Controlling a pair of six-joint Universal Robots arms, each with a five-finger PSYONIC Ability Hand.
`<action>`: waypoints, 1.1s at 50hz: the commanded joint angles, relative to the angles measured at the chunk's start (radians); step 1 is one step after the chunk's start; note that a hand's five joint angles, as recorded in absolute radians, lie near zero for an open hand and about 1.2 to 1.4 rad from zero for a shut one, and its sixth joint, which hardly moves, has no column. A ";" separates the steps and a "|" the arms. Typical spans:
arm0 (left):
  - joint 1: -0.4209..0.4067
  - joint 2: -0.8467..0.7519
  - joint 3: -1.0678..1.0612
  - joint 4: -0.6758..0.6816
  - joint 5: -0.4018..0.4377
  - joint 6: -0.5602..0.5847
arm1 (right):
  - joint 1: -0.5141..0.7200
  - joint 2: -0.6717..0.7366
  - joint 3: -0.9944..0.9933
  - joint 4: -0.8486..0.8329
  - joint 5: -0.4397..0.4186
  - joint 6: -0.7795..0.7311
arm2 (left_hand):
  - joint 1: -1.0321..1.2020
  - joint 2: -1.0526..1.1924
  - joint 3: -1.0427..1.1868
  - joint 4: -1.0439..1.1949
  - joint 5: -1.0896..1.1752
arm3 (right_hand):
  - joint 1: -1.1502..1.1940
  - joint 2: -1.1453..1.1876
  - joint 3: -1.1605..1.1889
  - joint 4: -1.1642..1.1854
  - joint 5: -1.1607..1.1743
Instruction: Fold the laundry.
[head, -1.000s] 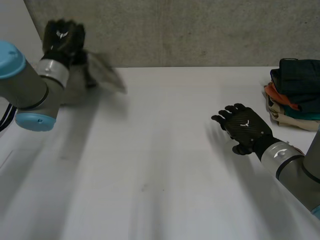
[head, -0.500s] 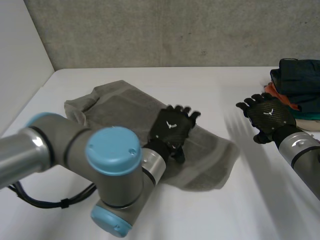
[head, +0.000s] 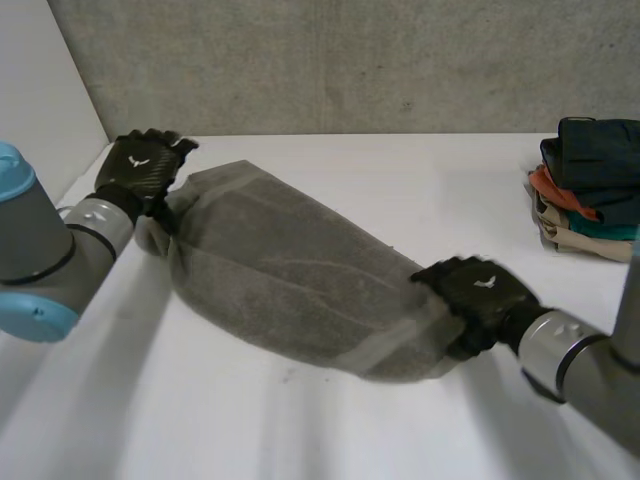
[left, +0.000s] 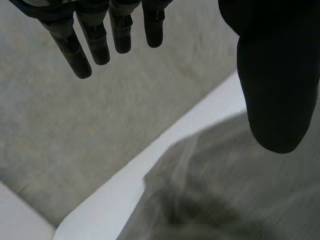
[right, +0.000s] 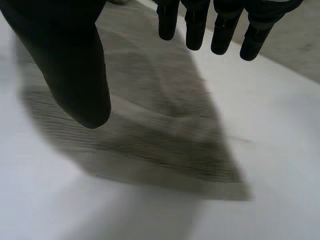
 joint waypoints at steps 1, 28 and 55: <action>0.075 -0.259 0.195 -0.053 0.073 0.188 | 0.166 0.048 0.019 -0.108 0.040 0.056 | 0.046 0.034 0.029 0.038 0.020 | -0.046 -0.036 -0.045 -0.041 -0.547; -0.061 0.114 -0.093 -0.043 -0.008 0.132 | 0.079 -0.002 -0.132 -0.312 0.279 -0.221 | 1.202 1.190 1.185 1.194 1.177 | 1.175 1.185 1.177 1.181 0.674; -0.409 0.177 -0.290 0.057 -0.287 -0.026 | -0.007 0.572 -0.814 -0.197 0.287 -0.288 | 0.055 0.043 0.038 0.047 0.029 | -0.046 -0.036 -0.045 -0.041 -0.547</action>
